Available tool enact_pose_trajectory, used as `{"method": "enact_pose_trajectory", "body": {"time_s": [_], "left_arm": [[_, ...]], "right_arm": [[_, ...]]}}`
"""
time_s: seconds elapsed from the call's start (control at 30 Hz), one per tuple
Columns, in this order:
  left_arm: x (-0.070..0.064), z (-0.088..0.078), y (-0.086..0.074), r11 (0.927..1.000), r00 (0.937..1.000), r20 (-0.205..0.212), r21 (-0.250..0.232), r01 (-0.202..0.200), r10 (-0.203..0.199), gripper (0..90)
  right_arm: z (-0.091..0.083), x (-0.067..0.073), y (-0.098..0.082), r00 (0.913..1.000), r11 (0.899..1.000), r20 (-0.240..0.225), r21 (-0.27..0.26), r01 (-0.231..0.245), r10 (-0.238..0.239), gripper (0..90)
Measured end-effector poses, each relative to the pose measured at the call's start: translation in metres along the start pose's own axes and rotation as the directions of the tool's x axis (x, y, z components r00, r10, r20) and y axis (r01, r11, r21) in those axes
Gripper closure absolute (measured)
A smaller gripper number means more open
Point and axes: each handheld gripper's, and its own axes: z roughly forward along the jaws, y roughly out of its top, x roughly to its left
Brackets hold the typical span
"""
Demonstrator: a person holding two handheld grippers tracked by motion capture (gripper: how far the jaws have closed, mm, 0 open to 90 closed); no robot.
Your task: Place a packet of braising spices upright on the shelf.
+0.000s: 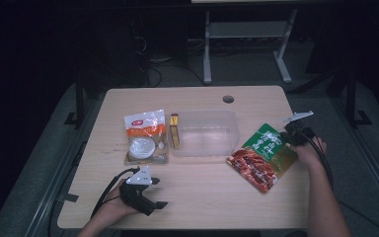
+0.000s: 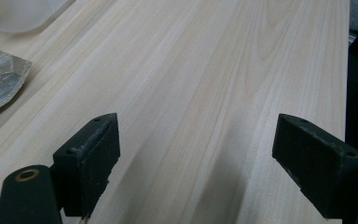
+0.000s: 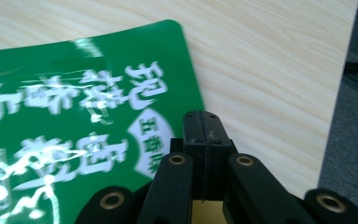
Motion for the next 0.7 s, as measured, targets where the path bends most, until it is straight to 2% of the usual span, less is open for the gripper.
{"method": "enact_pose_trajectory", "body": {"time_s": [0.1, 0.43, 0.7], "left_arm": [[0.0, 0.0004, -0.0001, 1.0, 1.0, -0.001, 0.001, -0.003, 0.003, 14.5], [-0.0007, 0.0004, -0.0002, 1.0, 1.0, -0.001, 0.004, -0.006, 0.006, 14.5], [-0.001, 0.0005, -0.0006, 1.0, 1.0, 0.006, 0.005, -0.006, 0.006, 14.5]], "right_arm": [[0.0032, -0.0019, -0.0006, 0.9999, 1.0, 0.01, 0.01, 0.002, -0.002, 90.0], [0.0076, 0.0018, -0.0025, 0.9992, 0.999, -0.022, 0.027, 0.035, -0.034, 90.0], [0.0031, 0.0041, -0.0043, 0.9971, 0.997, -0.041, 0.05, 0.065, -0.063, 90.0]]}}
